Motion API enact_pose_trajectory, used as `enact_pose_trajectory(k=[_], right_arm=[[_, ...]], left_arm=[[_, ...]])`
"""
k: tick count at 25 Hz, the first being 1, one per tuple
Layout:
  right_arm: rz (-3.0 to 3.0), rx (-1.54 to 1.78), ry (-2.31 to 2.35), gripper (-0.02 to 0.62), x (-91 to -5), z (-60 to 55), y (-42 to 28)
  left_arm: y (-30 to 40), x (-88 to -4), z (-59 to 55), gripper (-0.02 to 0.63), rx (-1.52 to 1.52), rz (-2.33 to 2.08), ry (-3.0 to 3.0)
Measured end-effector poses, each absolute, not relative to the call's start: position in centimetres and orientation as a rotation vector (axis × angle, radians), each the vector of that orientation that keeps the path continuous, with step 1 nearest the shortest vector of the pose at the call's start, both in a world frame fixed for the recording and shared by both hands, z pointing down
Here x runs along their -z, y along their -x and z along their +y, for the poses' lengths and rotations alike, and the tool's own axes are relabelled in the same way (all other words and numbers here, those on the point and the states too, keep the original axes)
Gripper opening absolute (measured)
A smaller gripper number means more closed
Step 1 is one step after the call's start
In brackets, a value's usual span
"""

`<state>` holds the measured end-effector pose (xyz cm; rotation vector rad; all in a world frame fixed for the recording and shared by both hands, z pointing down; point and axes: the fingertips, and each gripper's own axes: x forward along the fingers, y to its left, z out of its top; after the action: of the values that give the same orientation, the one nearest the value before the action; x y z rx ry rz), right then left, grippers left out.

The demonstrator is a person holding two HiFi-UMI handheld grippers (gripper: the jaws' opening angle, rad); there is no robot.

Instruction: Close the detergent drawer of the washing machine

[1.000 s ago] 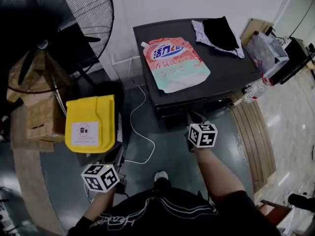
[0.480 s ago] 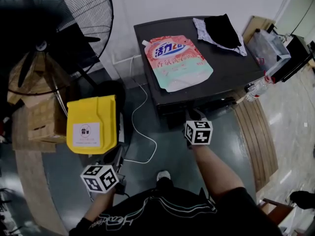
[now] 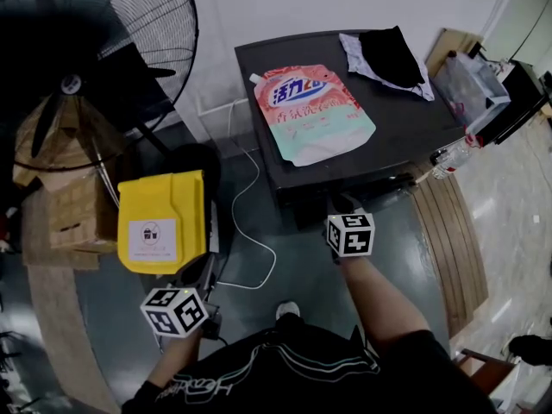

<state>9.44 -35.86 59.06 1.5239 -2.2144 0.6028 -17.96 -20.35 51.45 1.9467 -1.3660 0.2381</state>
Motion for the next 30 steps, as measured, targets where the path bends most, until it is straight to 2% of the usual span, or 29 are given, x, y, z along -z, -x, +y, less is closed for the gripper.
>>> enact_pose_trajectory(k=[8,15,25,30], right_arm=[[-2.248,-0.634,-1.385,0.026,-58.5,-34.9,-10.0],[-2.392,-0.627,-1.283,0.025,-54.7,-30.8,-11.6],[-2.753,-0.472,-0.745,0.026,-40.4,-18.9,-11.6],[-2.899,-0.435,-0.636,0.025,-32.9,-14.3,-13.3]], left_arm=[[16.1,-49.9,-20.5,0.028,-0.259,-1.357,-1.971],[11.2,-49.0,-19.6,0.028,-0.284,-1.310,-2.023],[1.3,-41.6,-15.8,0.028,-0.248,-1.209,-2.182],[-3.0,-36.3,-13.3,0.028,-0.172,-1.150,-2.292]])
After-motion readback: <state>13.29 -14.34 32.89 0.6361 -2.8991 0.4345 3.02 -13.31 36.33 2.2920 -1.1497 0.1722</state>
